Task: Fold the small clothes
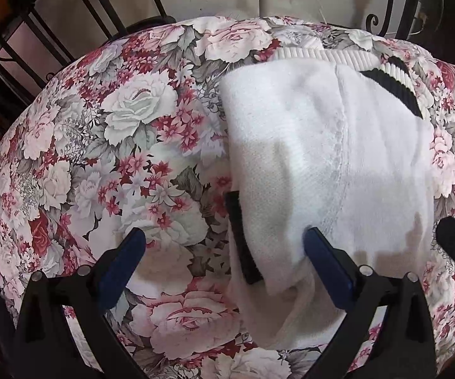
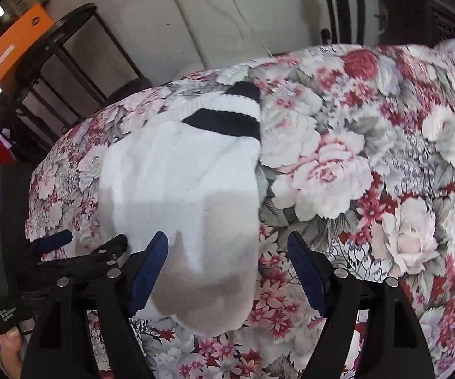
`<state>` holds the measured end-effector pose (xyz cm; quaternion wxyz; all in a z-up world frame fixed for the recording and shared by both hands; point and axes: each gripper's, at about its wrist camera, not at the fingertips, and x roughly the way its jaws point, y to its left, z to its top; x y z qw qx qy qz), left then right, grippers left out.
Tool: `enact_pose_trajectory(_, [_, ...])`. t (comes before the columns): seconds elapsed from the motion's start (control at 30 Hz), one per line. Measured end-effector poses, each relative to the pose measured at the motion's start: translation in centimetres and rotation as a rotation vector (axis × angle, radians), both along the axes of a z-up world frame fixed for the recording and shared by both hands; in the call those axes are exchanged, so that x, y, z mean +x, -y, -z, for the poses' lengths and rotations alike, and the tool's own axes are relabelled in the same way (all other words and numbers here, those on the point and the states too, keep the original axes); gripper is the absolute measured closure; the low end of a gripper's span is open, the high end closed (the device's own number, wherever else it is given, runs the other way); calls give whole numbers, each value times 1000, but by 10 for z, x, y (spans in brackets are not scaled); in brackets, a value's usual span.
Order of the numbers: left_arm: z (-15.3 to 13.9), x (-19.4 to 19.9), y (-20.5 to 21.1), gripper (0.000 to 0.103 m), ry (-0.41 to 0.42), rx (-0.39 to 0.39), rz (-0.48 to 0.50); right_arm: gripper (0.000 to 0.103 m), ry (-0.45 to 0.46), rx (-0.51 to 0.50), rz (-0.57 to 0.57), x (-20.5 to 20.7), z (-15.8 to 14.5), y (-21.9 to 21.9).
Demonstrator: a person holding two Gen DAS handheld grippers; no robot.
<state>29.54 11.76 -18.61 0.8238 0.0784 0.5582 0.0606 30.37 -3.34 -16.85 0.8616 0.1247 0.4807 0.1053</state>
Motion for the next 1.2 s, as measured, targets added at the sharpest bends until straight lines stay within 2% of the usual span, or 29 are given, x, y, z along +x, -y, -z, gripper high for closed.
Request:
enact_pose_trajectory(0.33, [-1,-1,3,5,4,12,5,24,-43,-25,-16,3,20,-2])
enact_pose_trajectory(0.5, [0,-1,3,5,3,14,4,24,-71,6,-6,6,30,-1])
enact_pose_trajectory(0.67, [1,-1,1,4,-4,11,3,24,-62,-21,-12,5,25,-5])
enact_pose_trajectory(0.77, [4,2,-3,4,-29,20,0,24,-51,2,-7,6,19,-3])
enact_pose_trajectory(0.83, [7,7,-10,4,-67,-21,5,24,-40,15,1,6,14,0])
enact_pose_trajectory(0.97, [3,13,-33,5,-90,-197,-33,24,-36,54,19,10,12,9])
enact_pose_trajectory(1.07, [-5,18,-42,5,-72,-325,2,22,-41,145,53,15,13,27])
enact_pose_trajectory(1.13, [-7,24,-43,5,-55,-417,61,19,-37,211,65,18,15,36])
enact_pose_trajectory(1.2, [-1,33,-42,5,-51,-428,107,18,-39,288,68,25,21,45])
